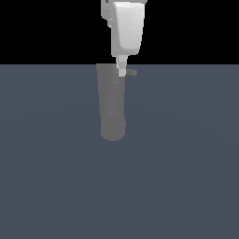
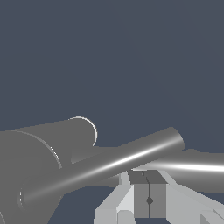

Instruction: Turn on the faucet by rotating a designated handle.

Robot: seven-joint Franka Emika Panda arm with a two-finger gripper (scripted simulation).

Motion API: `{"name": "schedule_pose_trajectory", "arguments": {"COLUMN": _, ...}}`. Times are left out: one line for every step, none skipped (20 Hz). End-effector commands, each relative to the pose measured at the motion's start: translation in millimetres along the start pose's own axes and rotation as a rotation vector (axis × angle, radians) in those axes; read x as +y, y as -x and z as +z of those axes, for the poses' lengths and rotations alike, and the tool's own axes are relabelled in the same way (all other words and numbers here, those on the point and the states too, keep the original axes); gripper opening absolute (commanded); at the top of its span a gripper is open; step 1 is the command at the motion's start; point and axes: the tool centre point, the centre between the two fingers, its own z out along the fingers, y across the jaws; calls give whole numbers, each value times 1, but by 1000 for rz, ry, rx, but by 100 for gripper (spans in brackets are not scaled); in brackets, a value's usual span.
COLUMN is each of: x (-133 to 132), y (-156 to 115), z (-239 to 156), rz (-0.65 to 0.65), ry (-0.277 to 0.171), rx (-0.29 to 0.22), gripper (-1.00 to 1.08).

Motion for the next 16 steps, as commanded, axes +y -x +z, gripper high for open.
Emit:
{"name": "schedule_pose_trajectory", "arguments": {"x": -3, "y": -5, "z": 0, "rz": 4, "ry": 0, "rx": 0, "gripper": -100}}
{"name": "schedule_pose_trajectory", "arguments": {"x": -5, "y": -8, "z": 0, "rz": 5, "ry": 0, "rx": 0, "gripper": -100}}
{"name": "schedule_pose_trajectory", "arguments": {"x": -7, "y": -11, "z": 0, "rz": 6, "ry": 0, "rx": 0, "gripper": -100}}
{"name": "schedule_pose_trajectory", "arguments": {"x": -9, "y": -13, "z": 0, "rz": 8, "ry": 0, "rx": 0, "gripper": -100}}
{"name": "schedule_pose_trajectory", "arguments": {"x": -11, "y": -16, "z": 0, "rz": 9, "ry": 0, "rx": 0, "gripper": -100}}
{"name": "schedule_pose_trajectory", "arguments": {"x": -13, "y": -19, "z": 0, "rz": 10, "ry": 0, "rx": 0, "gripper": -100}}
{"name": "schedule_pose_trajectory", "arguments": {"x": -15, "y": -22, "z": 0, "rz": 12, "ry": 0, "rx": 1, "gripper": -100}}
{"name": "schedule_pose_trajectory", "arguments": {"x": -16, "y": -24, "z": 0, "rz": 13, "ry": 0, "rx": 1, "gripper": -100}}
{"name": "schedule_pose_trajectory", "arguments": {"x": -18, "y": -27, "z": 0, "rz": 14, "ry": 0, "rx": 1, "gripper": -100}}
{"name": "schedule_pose_trajectory", "arguments": {"x": -20, "y": -29, "z": 0, "rz": 16, "ry": 0, "rx": 1, "gripper": -100}}
{"name": "schedule_pose_trajectory", "arguments": {"x": -22, "y": -32, "z": 0, "rz": 17, "ry": 0, "rx": 1, "gripper": -100}}
{"name": "schedule_pose_trajectory", "arguments": {"x": -24, "y": -35, "z": 0, "rz": 18, "ry": -1, "rx": 1, "gripper": -100}}
{"name": "schedule_pose_trajectory", "arguments": {"x": -26, "y": -37, "z": 0, "rz": 20, "ry": -1, "rx": 1, "gripper": -100}}
{"name": "schedule_pose_trajectory", "arguments": {"x": -28, "y": -40, "z": 0, "rz": 21, "ry": -1, "rx": 1, "gripper": -100}}
{"name": "schedule_pose_trajectory", "arguments": {"x": -29, "y": -42, "z": 0, "rz": 22, "ry": -1, "rx": 1, "gripper": -100}}
{"name": "schedule_pose_trajectory", "arguments": {"x": -31, "y": -45, "z": 0, "rz": 24, "ry": -1, "rx": 1, "gripper": -100}}
